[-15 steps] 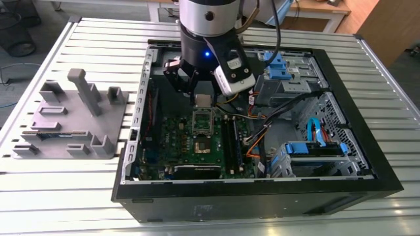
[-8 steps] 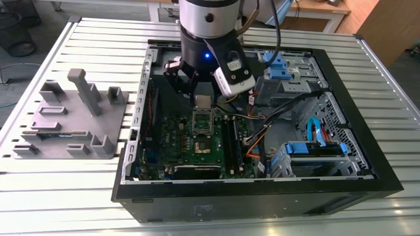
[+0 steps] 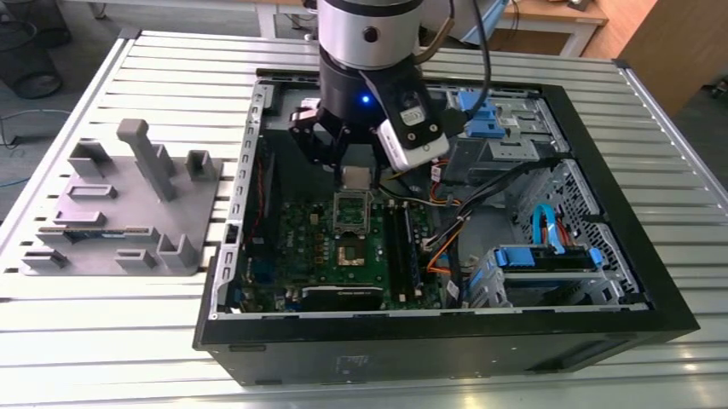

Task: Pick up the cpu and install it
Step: 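Pick up the cpu and move it towards the insertion slot, then place the cpu into insertion slot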

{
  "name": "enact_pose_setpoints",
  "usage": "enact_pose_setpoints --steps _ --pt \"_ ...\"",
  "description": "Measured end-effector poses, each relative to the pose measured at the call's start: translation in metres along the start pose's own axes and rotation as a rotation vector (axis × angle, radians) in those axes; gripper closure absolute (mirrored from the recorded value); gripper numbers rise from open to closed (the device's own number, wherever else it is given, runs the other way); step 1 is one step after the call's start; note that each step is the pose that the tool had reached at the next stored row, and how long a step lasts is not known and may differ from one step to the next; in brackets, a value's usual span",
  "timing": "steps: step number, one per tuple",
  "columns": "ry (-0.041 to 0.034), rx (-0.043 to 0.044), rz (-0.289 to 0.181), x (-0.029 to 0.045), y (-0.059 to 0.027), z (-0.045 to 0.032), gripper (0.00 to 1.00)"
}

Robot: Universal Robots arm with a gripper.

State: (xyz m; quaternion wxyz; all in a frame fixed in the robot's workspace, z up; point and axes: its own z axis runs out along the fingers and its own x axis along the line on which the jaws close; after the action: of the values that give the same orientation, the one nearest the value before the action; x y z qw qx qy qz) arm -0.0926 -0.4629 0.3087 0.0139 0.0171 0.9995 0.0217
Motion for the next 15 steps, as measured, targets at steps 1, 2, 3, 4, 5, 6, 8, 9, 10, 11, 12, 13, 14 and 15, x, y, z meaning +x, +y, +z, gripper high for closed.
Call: enact_pose_setpoints --steps 1,2,3,4,5,6,8,9,10,11,12,13,14,15 --pt "0.0 -0.0001 0.0 -0.0006 -0.0004 0.0003 0.53" --pt "-0.0001 -0.0002 0.0 -0.0009 -0.0007 0.0006 0.53" --pt "-0.0001 -0.0002 0.0 -0.0011 -0.0008 0.0008 0.53" --pt "0.0 0.0 0.0 -0.001 -0.0009 0.0009 0.53" --pt "0.0 0.0 0.0 -0.001 -0.001 0.001 0.53" --pt "-0.0001 -0.0002 0.0 -0.0011 -0.0014 0.0015 0.53" --pt "-0.0001 -0.0001 0.0 -0.0011 -0.0017 0.0018 0.53" --pt "0.0 0.0 0.0 -0.0011 -0.0017 0.0019 0.53" --pt "-0.0001 0.0 0.0 -0.0011 -0.0017 0.002 0.53" --pt "0.0 0.0 0.0 -0.0011 -0.0017 0.0021 0.53" --pt "0.0 0.0 0.0 -0.0011 -0.0017 0.0021 0.53" --pt "-0.0001 0.0 0.0 -0.0011 -0.0017 0.0027 0.53" --pt "0.0 0.0 0.0 -0.0011 -0.0017 0.0027 0.53" --pt "-0.0001 -0.0001 0.0 -0.0011 -0.0017 0.0036 0.53"
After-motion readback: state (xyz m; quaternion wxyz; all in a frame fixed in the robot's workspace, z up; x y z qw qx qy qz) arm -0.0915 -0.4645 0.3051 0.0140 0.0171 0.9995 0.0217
